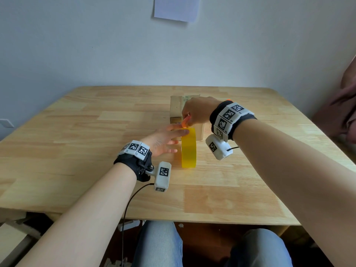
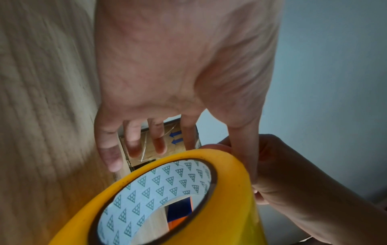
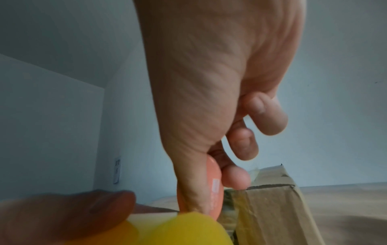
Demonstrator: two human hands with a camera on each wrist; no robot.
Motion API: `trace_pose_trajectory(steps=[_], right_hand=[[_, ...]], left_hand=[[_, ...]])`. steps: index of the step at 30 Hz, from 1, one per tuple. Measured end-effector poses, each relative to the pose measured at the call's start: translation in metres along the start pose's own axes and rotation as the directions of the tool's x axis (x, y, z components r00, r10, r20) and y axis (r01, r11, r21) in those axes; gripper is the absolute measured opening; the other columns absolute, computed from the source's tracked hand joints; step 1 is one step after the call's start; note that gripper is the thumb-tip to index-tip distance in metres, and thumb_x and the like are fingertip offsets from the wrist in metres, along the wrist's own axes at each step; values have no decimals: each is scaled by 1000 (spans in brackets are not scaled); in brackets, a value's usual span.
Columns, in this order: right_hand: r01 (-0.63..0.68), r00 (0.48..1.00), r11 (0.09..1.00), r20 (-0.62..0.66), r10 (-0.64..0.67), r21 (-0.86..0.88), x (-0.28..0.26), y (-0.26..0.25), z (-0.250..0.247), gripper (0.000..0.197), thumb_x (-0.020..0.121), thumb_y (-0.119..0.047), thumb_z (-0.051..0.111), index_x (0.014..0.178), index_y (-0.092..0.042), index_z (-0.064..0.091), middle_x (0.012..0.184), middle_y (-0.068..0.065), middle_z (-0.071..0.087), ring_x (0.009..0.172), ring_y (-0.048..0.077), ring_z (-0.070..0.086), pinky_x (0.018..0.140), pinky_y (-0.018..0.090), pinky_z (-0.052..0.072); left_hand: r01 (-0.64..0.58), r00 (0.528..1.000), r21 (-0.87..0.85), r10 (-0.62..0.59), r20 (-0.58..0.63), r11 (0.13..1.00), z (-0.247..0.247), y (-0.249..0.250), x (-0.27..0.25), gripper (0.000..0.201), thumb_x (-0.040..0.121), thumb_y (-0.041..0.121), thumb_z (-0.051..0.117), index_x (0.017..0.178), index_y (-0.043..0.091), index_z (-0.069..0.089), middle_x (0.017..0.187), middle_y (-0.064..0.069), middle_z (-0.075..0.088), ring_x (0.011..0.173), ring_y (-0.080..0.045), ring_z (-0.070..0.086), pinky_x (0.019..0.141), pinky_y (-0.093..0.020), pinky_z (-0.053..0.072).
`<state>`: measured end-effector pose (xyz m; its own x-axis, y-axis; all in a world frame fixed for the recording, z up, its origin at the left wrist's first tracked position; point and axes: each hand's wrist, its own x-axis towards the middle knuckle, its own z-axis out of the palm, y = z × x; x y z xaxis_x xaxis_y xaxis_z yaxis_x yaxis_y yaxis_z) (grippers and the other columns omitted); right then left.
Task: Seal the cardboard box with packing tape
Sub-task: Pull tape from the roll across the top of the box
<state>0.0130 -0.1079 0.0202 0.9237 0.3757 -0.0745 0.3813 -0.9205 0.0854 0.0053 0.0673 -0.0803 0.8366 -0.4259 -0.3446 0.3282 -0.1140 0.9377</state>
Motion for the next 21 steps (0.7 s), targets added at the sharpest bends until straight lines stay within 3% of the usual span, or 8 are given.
trace_pose_trajectory(steps=[5, 8, 10, 13, 15, 19, 21], right_hand=[[-35, 999, 999, -30, 36, 33, -10, 6, 2, 18, 88, -44, 65, 92, -30, 76, 90, -7, 69, 81, 16, 64, 64, 29, 46], [-55, 998, 997, -29, 56, 51, -17, 10, 4, 21, 89, -45, 65, 96, -29, 77, 93, -6, 69, 86, 18, 65, 70, 33, 52], [-70, 997, 996, -20, 71, 51, -22, 13, 3, 22, 88, -46, 65, 95, -28, 77, 93, -5, 71, 84, 20, 66, 66, 31, 50], [-123, 992, 992, 12, 123, 31, -32, 20, 3, 26, 89, -43, 67, 90, -19, 77, 74, -4, 66, 64, 17, 61, 56, 24, 39], [-191, 982, 980, 13, 191, 49, -37, 27, 7, 29, 89, -41, 67, 88, -14, 76, 64, -3, 59, 57, 17, 55, 57, 24, 39], [-329, 944, 913, 93, 316, 241, -45, 52, 28, 30, 90, -39, 66, 80, -13, 73, 68, -2, 70, 65, 19, 64, 69, 34, 55], [-400, 916, 840, 158, 368, 367, -53, 66, 44, 30, 91, -40, 67, 80, -13, 72, 73, 1, 74, 64, 18, 65, 61, 31, 54]], left_hand=[[7, 1000, 6, -7, -11, 1000, 0, 1, 1, 78, 65, 38, 92, 138, 26, 64, 140, -7, 67, 136, -35, 57, 110, -55, 47], [8, 1000, 9, -8, -18, 1000, 1, 0, 2, 84, 60, 41, 95, 137, 27, 65, 139, -6, 69, 134, -36, 58, 108, -55, 47], [12, 1000, 9, -12, -22, 1000, 2, 1, 1, 87, 57, 42, 95, 137, 26, 65, 140, -6, 68, 135, -37, 57, 106, -54, 48], [27, 999, 24, -27, -20, 999, 3, 3, -1, 82, 60, 40, 94, 135, 26, 65, 140, -7, 68, 136, -37, 57, 101, -50, 52], [36, 999, 35, -36, -17, 999, 3, 4, -4, 77, 63, 38, 92, 134, 26, 66, 139, -7, 69, 137, -37, 56, 92, -47, 53], [29, 1000, 36, -29, -12, 999, 4, 5, -4, 83, 64, 34, 95, 139, 29, 60, 139, -8, 67, 136, -37, 56, 86, -47, 54], [23, 1000, 40, -23, -5, 999, 6, 5, -5, 93, 55, 36, 100, 139, 36, 58, 140, -10, 64, 127, -34, 59, 86, -48, 55]])
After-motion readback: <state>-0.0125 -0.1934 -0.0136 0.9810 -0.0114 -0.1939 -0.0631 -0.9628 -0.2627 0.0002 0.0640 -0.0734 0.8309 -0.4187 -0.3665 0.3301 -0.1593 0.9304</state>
